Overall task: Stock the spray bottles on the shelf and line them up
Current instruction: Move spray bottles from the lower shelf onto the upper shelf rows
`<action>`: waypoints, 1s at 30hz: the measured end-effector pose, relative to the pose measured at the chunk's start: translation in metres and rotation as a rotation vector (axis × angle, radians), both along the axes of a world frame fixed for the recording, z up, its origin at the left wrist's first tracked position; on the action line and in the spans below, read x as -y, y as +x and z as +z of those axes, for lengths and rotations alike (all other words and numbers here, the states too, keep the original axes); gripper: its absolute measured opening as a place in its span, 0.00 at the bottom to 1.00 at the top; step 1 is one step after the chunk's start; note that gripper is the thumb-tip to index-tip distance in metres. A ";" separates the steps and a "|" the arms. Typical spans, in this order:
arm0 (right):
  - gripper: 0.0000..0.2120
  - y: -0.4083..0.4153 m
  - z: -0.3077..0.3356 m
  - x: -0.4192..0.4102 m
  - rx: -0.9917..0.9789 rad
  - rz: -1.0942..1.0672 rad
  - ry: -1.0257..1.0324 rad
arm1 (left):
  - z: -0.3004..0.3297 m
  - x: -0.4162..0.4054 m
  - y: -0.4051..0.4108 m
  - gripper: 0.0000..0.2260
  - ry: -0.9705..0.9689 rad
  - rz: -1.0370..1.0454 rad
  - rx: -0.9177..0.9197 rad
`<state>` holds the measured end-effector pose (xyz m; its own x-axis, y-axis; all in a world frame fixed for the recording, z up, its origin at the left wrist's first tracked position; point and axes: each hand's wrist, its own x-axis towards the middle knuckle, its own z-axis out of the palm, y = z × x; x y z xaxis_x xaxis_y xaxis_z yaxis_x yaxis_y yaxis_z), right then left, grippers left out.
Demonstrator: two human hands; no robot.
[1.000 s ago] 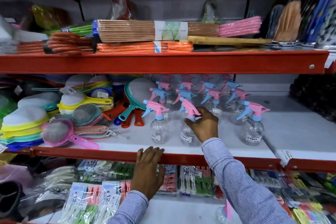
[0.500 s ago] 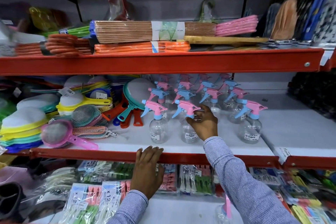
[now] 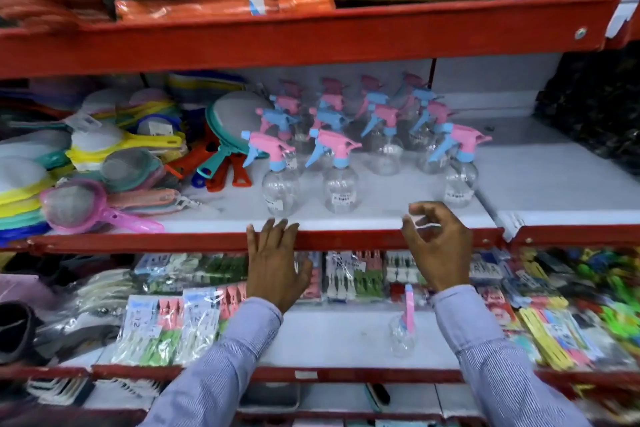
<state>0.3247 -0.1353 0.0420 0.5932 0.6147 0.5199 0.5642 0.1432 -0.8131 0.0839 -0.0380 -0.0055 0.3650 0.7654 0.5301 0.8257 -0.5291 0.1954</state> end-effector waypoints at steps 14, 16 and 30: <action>0.26 0.014 -0.174 0.016 -0.066 -0.018 -0.931 | 0.000 0.022 0.055 0.23 -0.002 -0.162 0.051; 0.22 0.012 -0.178 0.013 -0.033 -0.040 -0.969 | 0.000 0.023 0.054 0.23 -0.012 -0.164 0.042; 0.10 0.000 0.015 0.083 0.072 0.106 -0.444 | 0.001 0.024 0.050 0.23 -0.031 -0.173 0.034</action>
<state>0.3242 -0.2183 0.0567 0.4865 0.8428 0.2302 0.6229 -0.1498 -0.7678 0.1335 -0.0617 -0.0040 0.4751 0.7087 0.5216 0.7156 -0.6561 0.2396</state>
